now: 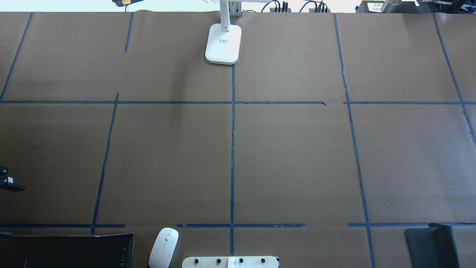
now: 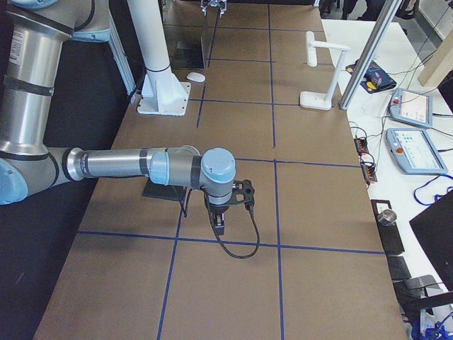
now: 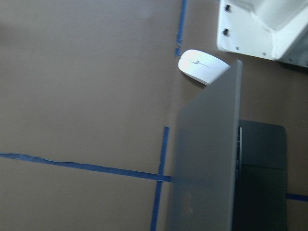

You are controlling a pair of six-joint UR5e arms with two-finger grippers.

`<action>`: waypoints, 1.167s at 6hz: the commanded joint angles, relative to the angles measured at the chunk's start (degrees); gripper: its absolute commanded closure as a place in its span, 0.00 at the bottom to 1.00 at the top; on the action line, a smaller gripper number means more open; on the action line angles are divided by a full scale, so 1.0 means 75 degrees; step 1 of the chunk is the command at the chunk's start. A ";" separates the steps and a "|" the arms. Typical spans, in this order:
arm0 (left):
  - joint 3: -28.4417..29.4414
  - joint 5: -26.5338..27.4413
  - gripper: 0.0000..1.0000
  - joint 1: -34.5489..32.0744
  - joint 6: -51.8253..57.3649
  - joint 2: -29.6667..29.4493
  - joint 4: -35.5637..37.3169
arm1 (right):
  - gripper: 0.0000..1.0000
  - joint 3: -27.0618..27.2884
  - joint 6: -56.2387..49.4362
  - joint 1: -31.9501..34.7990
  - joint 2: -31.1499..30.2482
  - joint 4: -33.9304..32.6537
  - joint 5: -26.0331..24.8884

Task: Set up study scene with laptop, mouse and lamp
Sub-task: 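Grasp the silver laptop near the robot with the left gripper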

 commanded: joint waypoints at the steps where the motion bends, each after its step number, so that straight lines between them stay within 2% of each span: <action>1: 0.0008 0.0342 0.04 0.0881 -0.0598 0.0059 -0.0135 | 0.00 -0.0023 0.0000 0.0000 -0.0019 0.0000 0.0001; 2: 0.0043 0.0531 0.05 0.1316 -0.0974 0.0047 -0.0298 | 0.00 -0.0035 0.0000 0.0000 -0.0020 -0.0011 0.0001; 3: 0.0125 0.1055 0.05 0.1749 -0.1151 0.0035 -0.0300 | 0.00 -0.0047 0.0000 0.0000 -0.0020 -0.0012 0.0001; 4: 0.0288 0.1107 0.08 0.1870 -0.1223 -0.0127 -0.0300 | 0.00 -0.0047 0.0000 0.0000 -0.0020 -0.0012 0.0001; 5: 0.0394 0.1107 0.29 0.1871 -0.1235 -0.0187 -0.0300 | 0.00 -0.0047 0.0000 0.0000 -0.0008 0.0000 0.0001; 6: 0.0418 0.1073 0.85 0.1848 -0.1235 -0.0303 -0.0265 | 0.00 -0.0035 0.0000 0.0000 -0.0019 0.0000 0.0001; 7: 0.0418 0.1026 1.00 0.1790 -0.1154 -0.0339 -0.0265 | 0.00 -0.0035 0.0000 0.0000 -0.0008 0.0000 0.0001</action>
